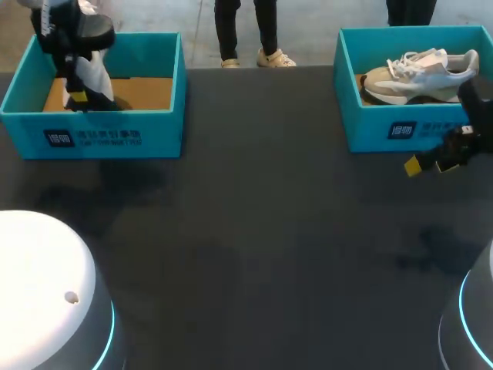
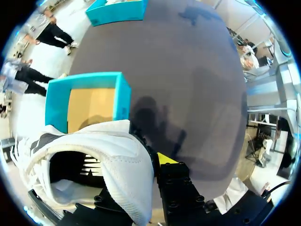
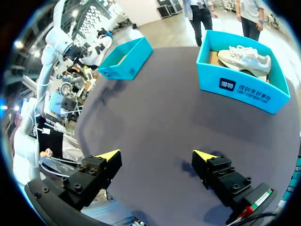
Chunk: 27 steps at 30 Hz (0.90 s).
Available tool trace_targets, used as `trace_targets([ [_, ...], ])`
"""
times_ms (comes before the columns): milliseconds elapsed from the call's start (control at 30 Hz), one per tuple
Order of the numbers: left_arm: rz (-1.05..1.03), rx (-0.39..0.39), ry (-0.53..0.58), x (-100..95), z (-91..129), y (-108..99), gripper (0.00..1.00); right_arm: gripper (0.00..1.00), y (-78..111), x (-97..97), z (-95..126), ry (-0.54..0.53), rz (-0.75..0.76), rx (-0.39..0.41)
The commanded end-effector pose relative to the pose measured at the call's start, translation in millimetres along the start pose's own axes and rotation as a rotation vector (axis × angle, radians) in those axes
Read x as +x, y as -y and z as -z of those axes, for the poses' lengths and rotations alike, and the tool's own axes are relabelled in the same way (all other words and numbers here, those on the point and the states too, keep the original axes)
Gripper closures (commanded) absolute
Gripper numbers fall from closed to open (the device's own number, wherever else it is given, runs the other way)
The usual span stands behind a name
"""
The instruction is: Take the shoe out of the shoebox, open the shoe tongue, remove and reinsert the insole, then place the shoe into the shoebox
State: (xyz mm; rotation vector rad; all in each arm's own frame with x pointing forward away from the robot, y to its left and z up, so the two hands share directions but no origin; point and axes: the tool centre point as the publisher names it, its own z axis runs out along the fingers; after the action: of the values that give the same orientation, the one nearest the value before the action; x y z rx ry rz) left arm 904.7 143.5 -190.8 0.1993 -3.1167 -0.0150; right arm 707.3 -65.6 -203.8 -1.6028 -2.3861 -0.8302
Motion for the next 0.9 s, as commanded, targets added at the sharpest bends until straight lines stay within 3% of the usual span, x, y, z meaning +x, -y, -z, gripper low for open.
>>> trace_targets([
  [33,0.036,0.013,-0.005,-20.9,0,-11,1.00,0.00,0.8,0.3,0,0.001,-0.001,-0.001],
  [367,0.049,-0.001,-0.032,-56.8,1,-40,1.00,0.00,0.8,0.3,0,0.001,-0.001,-0.001],
  [767,0.077,-0.047,-0.032,-79.1,-7,-71,1.00,0.00,0.8,0.3,0,0.001,-0.001,-0.001],
  [900,0.094,-0.044,-0.033,-81.9,-7,-73,1.00,0.00,0.8,0.3,0,0.001,-0.001,-0.001],
])
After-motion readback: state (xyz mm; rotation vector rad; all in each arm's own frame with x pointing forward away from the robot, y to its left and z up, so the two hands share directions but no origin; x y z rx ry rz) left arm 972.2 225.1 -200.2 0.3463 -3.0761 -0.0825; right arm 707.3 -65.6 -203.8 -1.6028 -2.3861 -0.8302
